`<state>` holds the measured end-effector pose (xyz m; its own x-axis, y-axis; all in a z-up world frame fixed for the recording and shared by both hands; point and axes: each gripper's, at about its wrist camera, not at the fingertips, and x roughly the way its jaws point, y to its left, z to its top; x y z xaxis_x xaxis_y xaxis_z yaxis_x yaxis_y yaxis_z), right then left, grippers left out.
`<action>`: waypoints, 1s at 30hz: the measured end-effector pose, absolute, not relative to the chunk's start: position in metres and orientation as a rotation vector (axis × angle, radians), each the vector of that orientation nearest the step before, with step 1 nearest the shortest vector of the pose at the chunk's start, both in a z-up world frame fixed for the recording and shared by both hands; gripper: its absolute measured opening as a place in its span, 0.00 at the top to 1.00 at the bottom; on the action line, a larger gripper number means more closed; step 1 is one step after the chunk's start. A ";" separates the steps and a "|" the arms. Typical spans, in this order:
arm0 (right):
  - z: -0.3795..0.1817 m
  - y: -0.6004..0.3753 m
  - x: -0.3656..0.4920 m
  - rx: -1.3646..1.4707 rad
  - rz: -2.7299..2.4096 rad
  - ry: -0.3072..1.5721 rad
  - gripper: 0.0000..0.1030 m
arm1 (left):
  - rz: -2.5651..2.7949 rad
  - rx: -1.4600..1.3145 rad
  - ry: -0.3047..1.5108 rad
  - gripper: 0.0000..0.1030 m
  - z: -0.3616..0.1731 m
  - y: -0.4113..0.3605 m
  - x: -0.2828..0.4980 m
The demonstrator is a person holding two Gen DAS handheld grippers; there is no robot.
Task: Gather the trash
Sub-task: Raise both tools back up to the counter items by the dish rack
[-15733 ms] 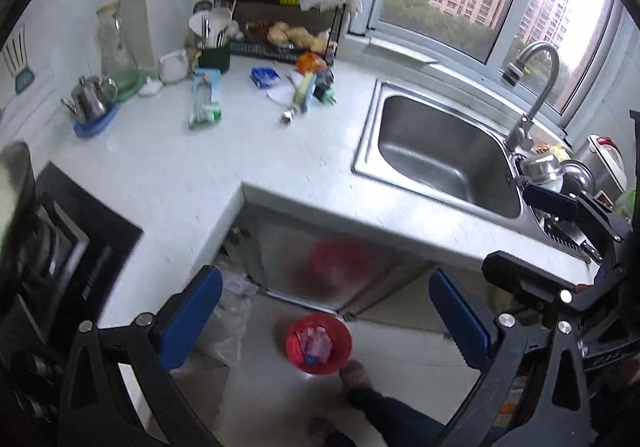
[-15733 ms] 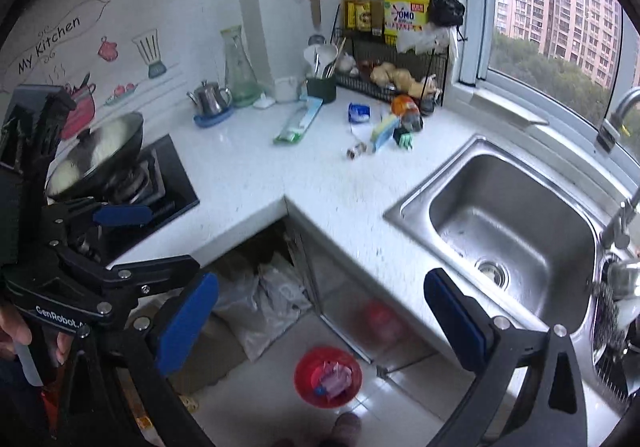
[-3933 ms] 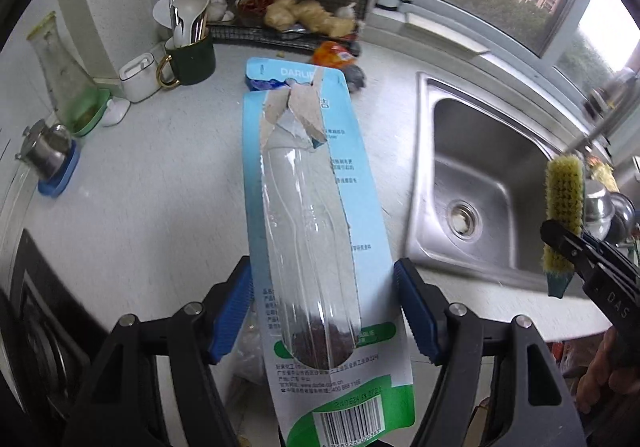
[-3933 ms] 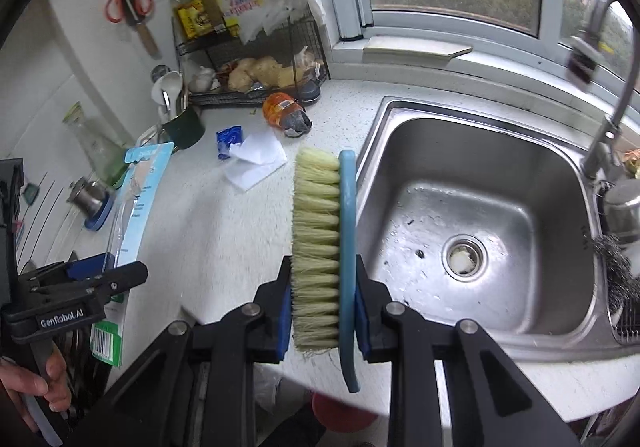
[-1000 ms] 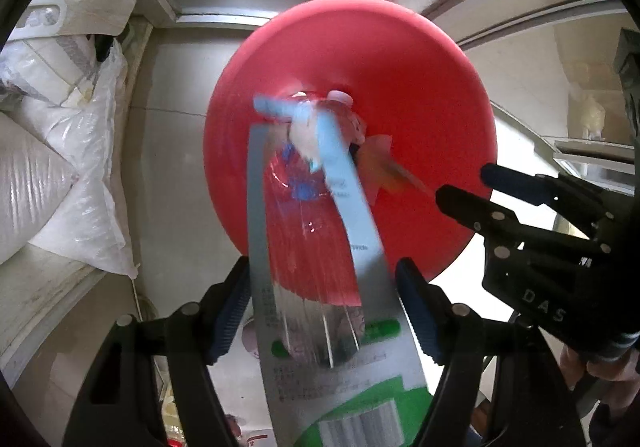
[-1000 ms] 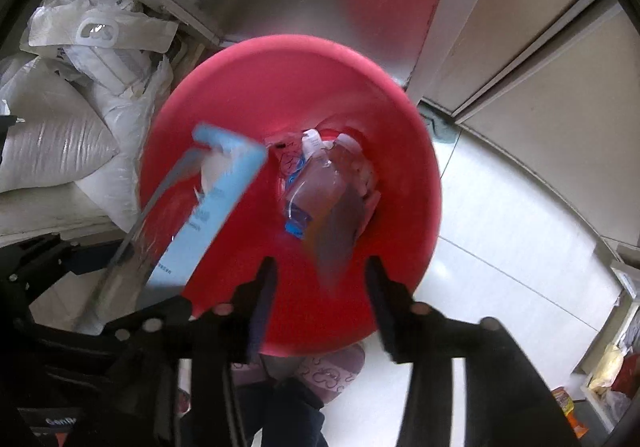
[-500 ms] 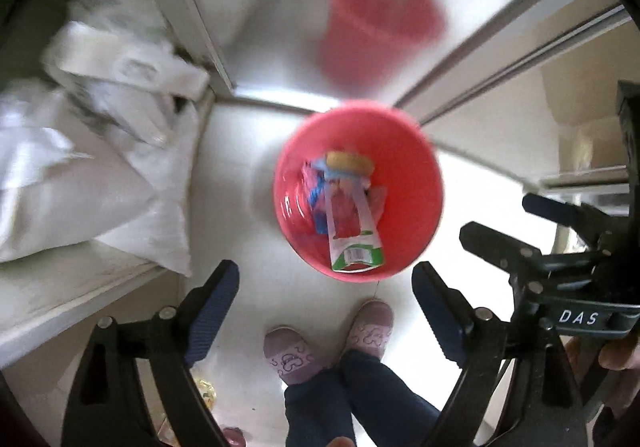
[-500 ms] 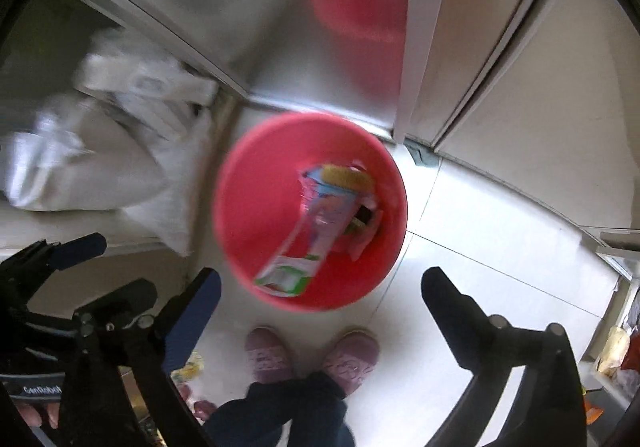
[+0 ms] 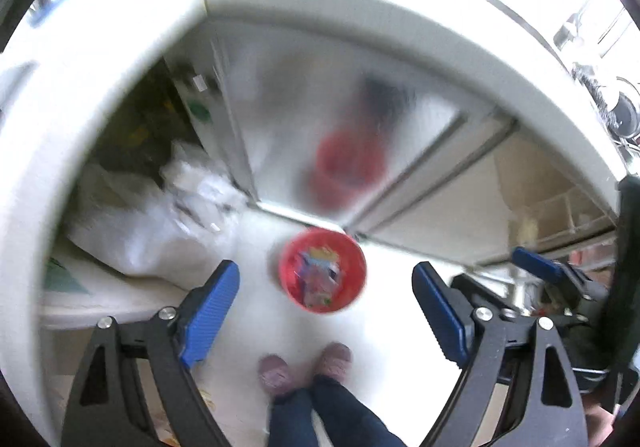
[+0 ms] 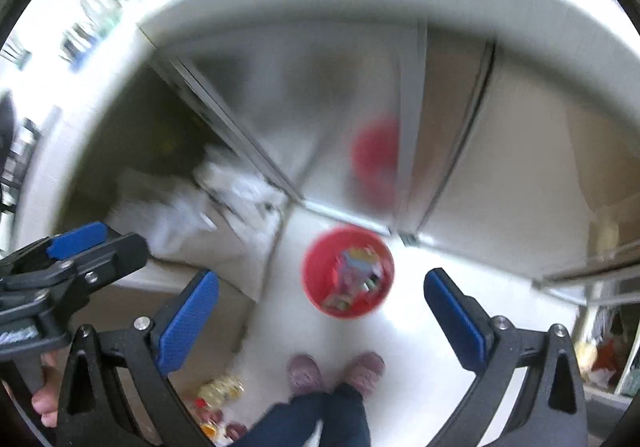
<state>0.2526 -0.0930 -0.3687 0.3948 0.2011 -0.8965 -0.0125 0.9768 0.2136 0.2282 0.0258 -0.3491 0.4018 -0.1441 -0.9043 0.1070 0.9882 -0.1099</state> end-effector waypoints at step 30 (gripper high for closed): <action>-0.121 -0.121 0.304 0.139 0.096 0.703 0.00 | -0.015 0.020 0.716 0.15 -0.081 0.042 0.266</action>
<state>0.3038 -0.1214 -0.1214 0.7588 0.1345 -0.6373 -0.0409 0.9863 0.1595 0.2659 0.0421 -0.0812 0.7546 -0.0074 -0.6561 0.0209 0.9997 0.0128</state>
